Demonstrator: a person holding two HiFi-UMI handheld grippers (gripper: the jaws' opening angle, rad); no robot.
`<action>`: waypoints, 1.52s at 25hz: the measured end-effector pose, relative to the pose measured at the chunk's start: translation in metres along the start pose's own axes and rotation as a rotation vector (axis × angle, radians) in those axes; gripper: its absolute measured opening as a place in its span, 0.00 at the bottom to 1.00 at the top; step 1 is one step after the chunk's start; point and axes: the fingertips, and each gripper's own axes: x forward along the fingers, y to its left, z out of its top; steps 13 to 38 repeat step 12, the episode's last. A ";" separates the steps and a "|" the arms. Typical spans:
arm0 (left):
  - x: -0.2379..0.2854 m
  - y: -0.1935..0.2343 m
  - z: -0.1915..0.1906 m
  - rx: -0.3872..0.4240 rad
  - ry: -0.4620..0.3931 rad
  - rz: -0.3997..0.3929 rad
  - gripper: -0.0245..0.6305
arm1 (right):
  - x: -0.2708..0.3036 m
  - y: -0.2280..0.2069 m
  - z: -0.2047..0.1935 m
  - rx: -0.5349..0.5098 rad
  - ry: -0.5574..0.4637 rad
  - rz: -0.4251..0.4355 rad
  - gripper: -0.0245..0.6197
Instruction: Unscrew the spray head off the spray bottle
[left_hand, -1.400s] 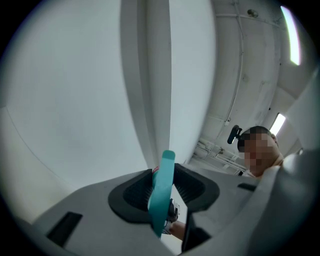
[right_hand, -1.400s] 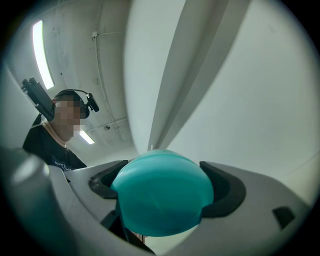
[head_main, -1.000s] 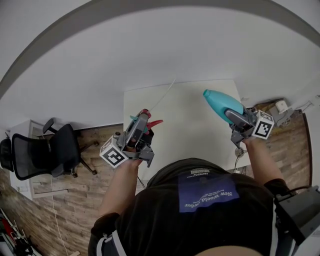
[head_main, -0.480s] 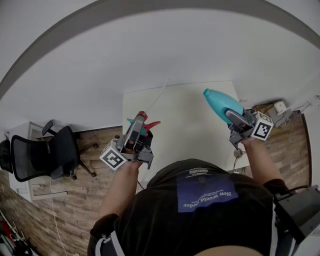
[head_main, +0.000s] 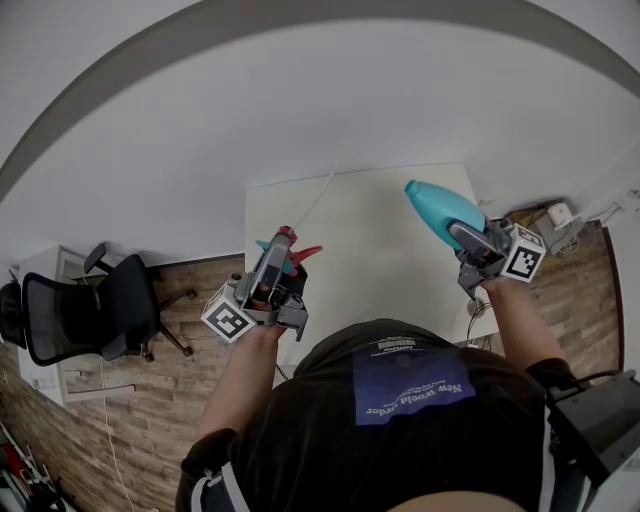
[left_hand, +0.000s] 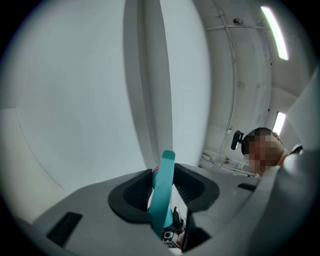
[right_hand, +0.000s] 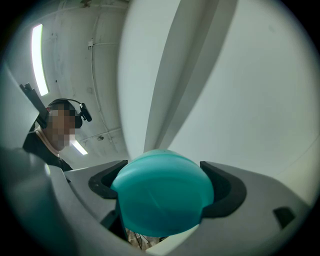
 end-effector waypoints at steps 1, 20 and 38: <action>0.000 0.000 0.000 0.001 0.002 0.002 0.26 | 0.000 0.000 0.000 -0.001 0.001 0.001 0.72; -0.001 -0.001 0.002 0.002 0.003 -0.002 0.26 | 0.005 0.003 -0.002 -0.003 0.008 0.013 0.72; -0.001 -0.001 0.002 0.002 0.003 -0.002 0.26 | 0.005 0.003 -0.002 -0.003 0.008 0.013 0.72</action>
